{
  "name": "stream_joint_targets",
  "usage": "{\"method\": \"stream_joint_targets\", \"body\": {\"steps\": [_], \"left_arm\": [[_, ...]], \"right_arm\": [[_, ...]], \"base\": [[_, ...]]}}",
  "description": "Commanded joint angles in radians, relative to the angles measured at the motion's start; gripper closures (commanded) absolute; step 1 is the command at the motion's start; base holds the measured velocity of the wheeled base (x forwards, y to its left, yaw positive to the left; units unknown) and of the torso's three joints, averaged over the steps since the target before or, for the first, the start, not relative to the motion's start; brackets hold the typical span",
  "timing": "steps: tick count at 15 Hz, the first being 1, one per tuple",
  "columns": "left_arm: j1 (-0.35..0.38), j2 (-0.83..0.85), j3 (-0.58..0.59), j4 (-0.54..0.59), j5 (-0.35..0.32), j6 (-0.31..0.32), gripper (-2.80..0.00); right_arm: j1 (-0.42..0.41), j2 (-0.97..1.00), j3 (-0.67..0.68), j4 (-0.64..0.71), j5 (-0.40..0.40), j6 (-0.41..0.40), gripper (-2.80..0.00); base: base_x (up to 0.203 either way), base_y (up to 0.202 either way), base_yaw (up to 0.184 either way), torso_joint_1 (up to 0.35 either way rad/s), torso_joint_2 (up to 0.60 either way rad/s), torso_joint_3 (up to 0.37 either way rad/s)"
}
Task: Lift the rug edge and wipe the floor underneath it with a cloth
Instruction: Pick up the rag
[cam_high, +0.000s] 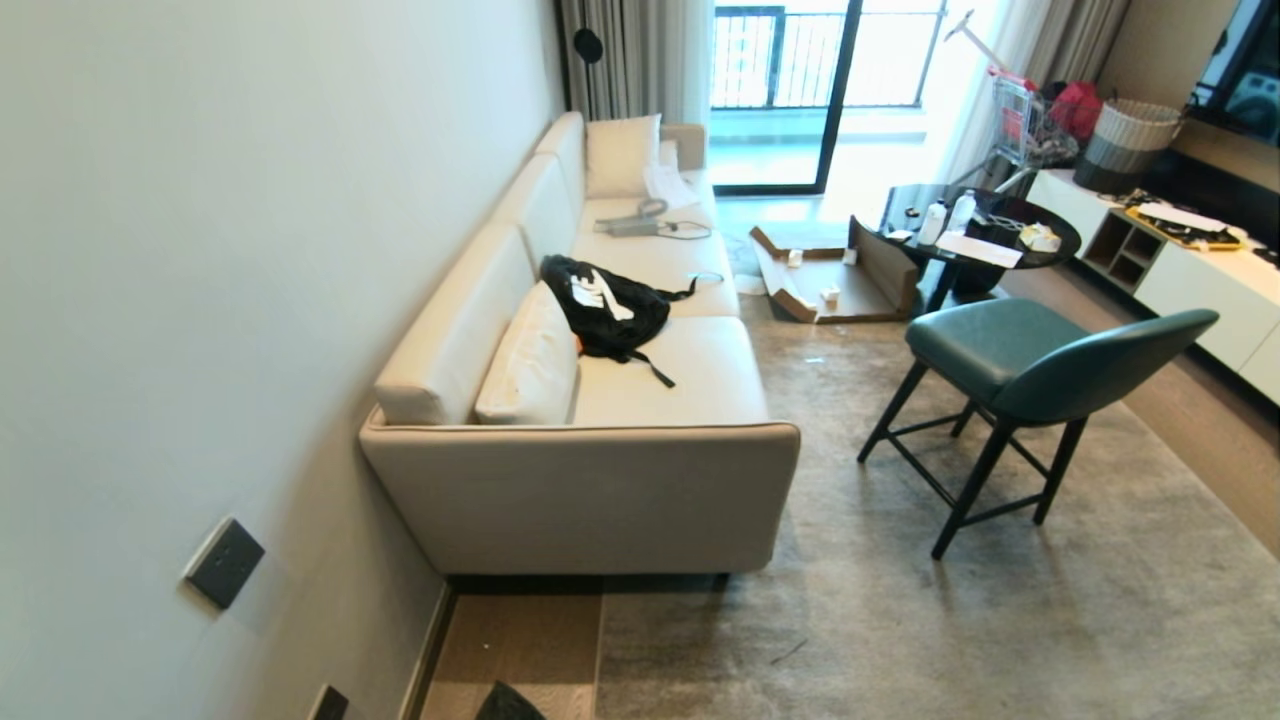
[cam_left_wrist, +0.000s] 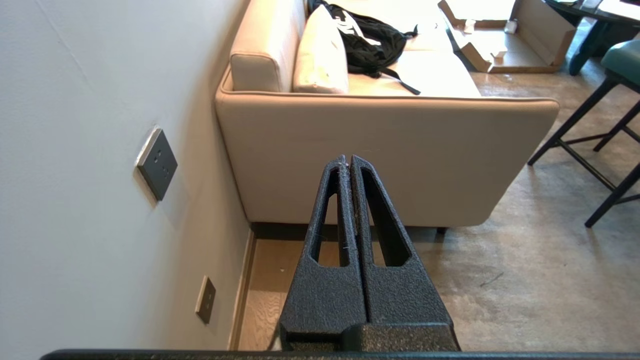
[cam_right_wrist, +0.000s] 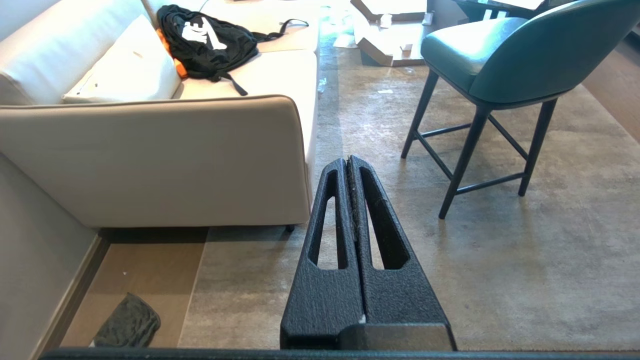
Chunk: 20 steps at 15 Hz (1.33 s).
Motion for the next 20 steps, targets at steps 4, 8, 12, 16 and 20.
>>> {"method": "stream_joint_targets", "body": {"steps": [4, 8, 12, 16, 20], "left_arm": [[0.0, 0.0, 0.0, 0.0, 0.0, -0.001, 0.0], [0.0, 0.0, 0.0, 0.0, 0.0, -0.001, 0.0], [0.0, 0.0, 0.0, 0.0, 0.0, -0.001, 0.0], [0.0, 0.0, 0.0, 0.0, 0.0, -0.001, 0.0], [0.0, 0.0, 0.0, 0.0, 0.0, -0.001, 0.0]], "right_arm": [[0.0, 0.0, 0.0, 0.0, 0.0, 0.0, 0.0], [0.0, 0.0, 0.0, 0.0, 0.0, 0.0, 0.0], [0.0, 0.0, 0.0, 0.0, 0.0, 0.0, 0.0], [0.0, 0.0, 0.0, 0.0, 0.0, 0.0, 0.0], [0.0, 0.0, 0.0, 0.0, 0.0, 0.0, 0.0]], "base": [[0.0, 0.0, 0.0, 0.0, 0.0, 0.0], [0.0, 0.0, 0.0, -0.026, 0.05, 0.035], [0.0, 0.0, 0.0, -0.129, 0.32, 0.177], [0.0, 0.0, 0.0, -0.128, 0.31, 0.176], [0.0, 0.0, 0.0, -0.134, 0.34, 0.2]]}}
